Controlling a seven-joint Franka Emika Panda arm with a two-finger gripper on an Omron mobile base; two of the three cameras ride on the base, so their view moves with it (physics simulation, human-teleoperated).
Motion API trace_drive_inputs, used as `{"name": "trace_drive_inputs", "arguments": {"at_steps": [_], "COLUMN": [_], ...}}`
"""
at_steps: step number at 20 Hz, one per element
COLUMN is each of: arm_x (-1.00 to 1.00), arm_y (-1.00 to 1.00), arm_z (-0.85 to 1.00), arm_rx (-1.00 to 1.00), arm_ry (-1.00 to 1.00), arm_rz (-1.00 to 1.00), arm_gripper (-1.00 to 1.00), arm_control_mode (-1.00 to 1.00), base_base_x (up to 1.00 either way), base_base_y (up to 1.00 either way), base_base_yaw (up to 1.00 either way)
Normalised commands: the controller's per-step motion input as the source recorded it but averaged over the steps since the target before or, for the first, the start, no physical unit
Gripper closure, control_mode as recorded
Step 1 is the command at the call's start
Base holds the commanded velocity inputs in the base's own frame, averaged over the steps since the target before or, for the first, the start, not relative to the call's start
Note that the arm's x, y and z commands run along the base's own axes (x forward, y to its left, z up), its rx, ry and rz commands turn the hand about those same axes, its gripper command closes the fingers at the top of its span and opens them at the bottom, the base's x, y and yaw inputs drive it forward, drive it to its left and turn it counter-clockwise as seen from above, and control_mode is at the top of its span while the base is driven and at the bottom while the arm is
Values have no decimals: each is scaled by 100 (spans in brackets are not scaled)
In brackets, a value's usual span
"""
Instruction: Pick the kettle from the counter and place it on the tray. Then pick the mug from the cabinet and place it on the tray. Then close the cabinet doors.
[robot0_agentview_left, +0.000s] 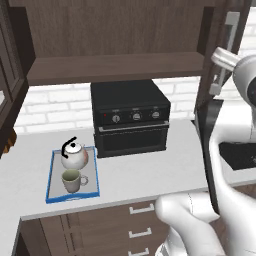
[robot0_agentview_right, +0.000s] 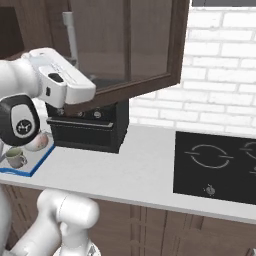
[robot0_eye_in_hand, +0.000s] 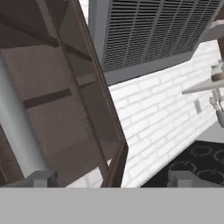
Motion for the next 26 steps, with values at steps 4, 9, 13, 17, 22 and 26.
{"name": "trace_drive_inputs", "arguments": {"at_steps": [4,9,13,17,22,26], "arm_x": [75,84,82,73,76,82], "arm_y": [26,16,16,20,21,14], "arm_z": [-34,-17,-20,-22,-17,-14], "arm_rx": [-9,0,-3,-10,-11,-8], "arm_ry": [10,3,3,2,0,2], "arm_rz": [26,25,19,9,1,0], "arm_gripper": [-100,-100,-100,-100,-100,-100], "arm_control_mode": [-100,-100,-100,-100,-100,-100], "base_base_x": [0,0,0,0,0,0], "base_base_y": [0,0,0,0,0,0], "base_base_yaw": [0,0,0,0,0,0]}}
